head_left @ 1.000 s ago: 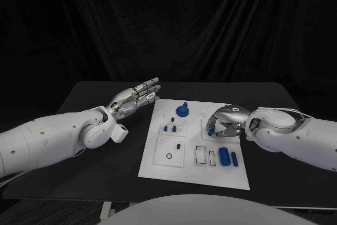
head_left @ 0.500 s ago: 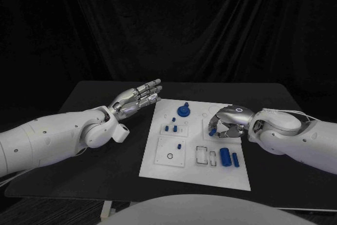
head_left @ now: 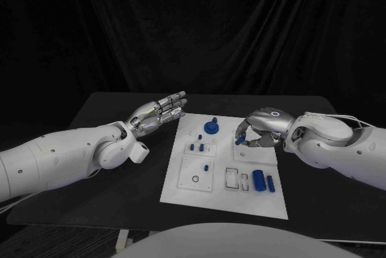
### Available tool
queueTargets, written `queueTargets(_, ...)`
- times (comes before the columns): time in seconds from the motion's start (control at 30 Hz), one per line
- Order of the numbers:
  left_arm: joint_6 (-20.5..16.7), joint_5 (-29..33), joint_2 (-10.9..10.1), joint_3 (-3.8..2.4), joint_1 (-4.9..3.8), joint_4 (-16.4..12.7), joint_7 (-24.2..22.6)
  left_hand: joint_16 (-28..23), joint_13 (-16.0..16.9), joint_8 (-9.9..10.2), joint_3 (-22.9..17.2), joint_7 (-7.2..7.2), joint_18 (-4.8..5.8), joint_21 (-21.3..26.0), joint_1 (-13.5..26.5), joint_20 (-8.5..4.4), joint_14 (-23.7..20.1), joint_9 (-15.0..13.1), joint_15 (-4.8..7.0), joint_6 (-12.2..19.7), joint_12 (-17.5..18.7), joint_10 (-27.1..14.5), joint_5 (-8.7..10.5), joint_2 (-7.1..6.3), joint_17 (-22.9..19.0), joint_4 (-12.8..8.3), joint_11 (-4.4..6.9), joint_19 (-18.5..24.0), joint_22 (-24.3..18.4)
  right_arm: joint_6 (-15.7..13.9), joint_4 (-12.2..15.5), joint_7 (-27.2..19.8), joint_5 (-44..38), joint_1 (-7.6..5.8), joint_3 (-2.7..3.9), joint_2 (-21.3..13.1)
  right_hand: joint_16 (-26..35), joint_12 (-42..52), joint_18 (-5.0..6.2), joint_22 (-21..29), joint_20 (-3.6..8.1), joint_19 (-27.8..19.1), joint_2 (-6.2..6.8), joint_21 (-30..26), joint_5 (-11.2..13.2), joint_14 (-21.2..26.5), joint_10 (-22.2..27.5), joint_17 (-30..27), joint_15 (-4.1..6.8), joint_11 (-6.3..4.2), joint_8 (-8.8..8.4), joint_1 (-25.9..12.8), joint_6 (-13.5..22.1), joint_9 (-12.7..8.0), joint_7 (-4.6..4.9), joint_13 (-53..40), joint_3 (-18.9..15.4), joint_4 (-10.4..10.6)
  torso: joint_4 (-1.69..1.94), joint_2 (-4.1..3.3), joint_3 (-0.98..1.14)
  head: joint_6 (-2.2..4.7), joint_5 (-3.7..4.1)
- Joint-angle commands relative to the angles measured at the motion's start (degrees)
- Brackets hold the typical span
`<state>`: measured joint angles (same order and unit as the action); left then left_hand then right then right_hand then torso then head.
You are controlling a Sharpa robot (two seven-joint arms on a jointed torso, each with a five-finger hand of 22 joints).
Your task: Assemble the parts on the task board
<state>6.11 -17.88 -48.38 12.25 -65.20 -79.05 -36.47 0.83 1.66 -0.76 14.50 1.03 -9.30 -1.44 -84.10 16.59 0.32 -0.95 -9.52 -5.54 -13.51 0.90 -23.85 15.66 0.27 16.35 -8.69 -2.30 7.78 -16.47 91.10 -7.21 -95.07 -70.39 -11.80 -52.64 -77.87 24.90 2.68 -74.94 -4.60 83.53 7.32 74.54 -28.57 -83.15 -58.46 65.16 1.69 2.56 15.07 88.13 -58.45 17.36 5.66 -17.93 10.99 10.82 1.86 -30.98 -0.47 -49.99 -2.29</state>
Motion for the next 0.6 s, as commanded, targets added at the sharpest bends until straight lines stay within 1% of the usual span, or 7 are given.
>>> queueTargets(0.03,0.61,0.51,0.14,-0.06,0.09,0.08,-0.46,0.07,0.07,-0.31,-0.28,0.48,0.42,-0.3,-0.59,0.27,-0.01,-0.06,-0.04,-0.07,-0.27,-0.2,-0.38,0.18,0.02,0.1,-0.1,-0.18,0.04,0.57,1.31,1.05,-0.33,-0.83,0.03,0.29,-0.33,0.31,0.72,-10.56,0.19,-0.09,-0.02,0.3,0.41,-0.24,-0.33,0.19,-0.05,0.02,0.18,0.44,0.11,0.0,0.38,-0.08,0.41,0.07,0.01,0.0,0.01,-0.01,-0.14)
queueTargets(0.2,0.47,0.51,0.32,-0.06,0.11,0.41,-0.66,0.06,0.08,-0.35,-0.3,0.65,0.45,-0.28,-0.63,0.26,-0.02,-0.09,0.0,-0.27,-0.3,-0.2,-0.38,0.18,0.01,0.21,-0.06,-0.15,-0.06,2.36,2.89,1.2,-0.33,-1.57,0.03,2.07,-0.35,0.4,0.73,-10.54,0.12,-0.11,-0.01,0.25,0.75,-0.28,-0.67,0.2,-0.11,0.05,0.1,0.54,0.7,0.16,0.6,-0.1,0.7,-0.1,0.01,0.05,-0.01,-0.01,-0.29)
queueTargets(0.3,0.37,0.51,0.4,-0.06,0.12,0.53,-0.81,0.01,0.08,-0.33,-0.07,0.65,0.52,-0.26,-0.24,0.24,-0.04,-0.07,0.14,-0.22,-0.31,-0.22,0.01,0.16,0.0,0.46,-0.04,-0.12,-0.14,3.52,3.4,1.14,-0.34,-1.74,0.03,3.86,-0.3,0.43,0.75,-10.52,0.1,-0.14,-0.01,0.18,0.83,-0.26,-0.8,0.1,-0.12,0.04,0.06,0.6,0.9,0.2,0.68,-0.1,0.82,-0.17,0.02,0.05,0.0,-0.01,-0.63)
queueTargets(0.4,0.29,0.51,0.42,-0.06,0.13,0.67,-0.94,-0.07,0.08,-0.3,0.65,0.15,0.64,-0.28,1.02,0.2,-0.08,-0.06,0.23,-0.23,-0.4,-0.24,1.52,0.16,-0.03,0.49,0.04,-0.11,-0.17,4.53,3.71,1.06,-0.34,-1.8,0.03,6.01,-0.24,0.44,0.78,-10.49,0.09,-0.19,0.0,0.07,0.9,-0.23,-0.91,0.0,-0.12,0.04,-0.01,0.69,1.17,0.24,0.73,-0.1,0.97,-0.28,0.03,0.01,0.0,-0.01,-1.04)
queueTargets(0.43,0.26,0.51,0.39,-0.06,0.14,0.7,-1.0,-0.1,0.08,-0.29,0.86,0.15,0.65,-0.28,1.31,0.18,-0.1,-0.06,0.22,-0.24,-0.4,-0.22,2.13,0.08,-0.04,0.47,0.39,-0.1,-0.19,4.65,3.75,1.03,-0.34,-1.8,0.03,6.55,-0.26,0.44,0.77,-10.5,0.09,-0.17,0.02,0.11,0.93,-0.25,-0.93,0.04,-0.12,0.04,-0.03,0.69,1.22,0.24,0.76,-0.1,0.99,-0.3,0.02,-0.01,-0.01,-0.01,-1.21)
queueTargets(0.47,0.21,0.51,0.36,-0.06,0.14,0.74,-1.07,-0.16,0.07,-0.29,1.3,0.23,0.64,-0.27,1.91,0.13,-0.12,-0.06,0.33,-0.29,-0.36,-0.13,3.58,-0.1,-0.06,0.45,1.22,-0.07,-0.26,4.76,3.78,1.0,-0.34,-1.78,0.03,7.22,-0.38,0.45,0.75,-10.52,0.08,-0.13,0.03,0.2,1.0,-0.32,-1.0,0.29,-0.12,0.04,-0.05,0.65,1.29,0.26,0.78,-0.1,1.01,-0.29,0.02,-0.02,-0.01,-0.01,-1.38)
queueTargets(0.6,0.21,0.51,0.23,-0.06,0.15,0.87,-1.17,-0.22,0.06,-0.32,1.56,0.47,0.59,-0.28,2.47,0.1,-0.15,-0.08,0.59,-0.43,-0.29,-0.13,4.45,0.01,-0.07,0.44,1.16,-0.05,-0.29,5.05,3.79,0.98,-0.34,-1.49,0.03,9.52,-0.5,0.48,0.73,-10.56,0.07,-0.07,0.09,0.34,1.23,-0.41,-1.15,0.49,-0.12,0.04,-0.07,0.52,1.42,0.31,0.82,-0.1,1.04,-0.28,0.01,-0.02,-0.01,-0.01,-2.26)
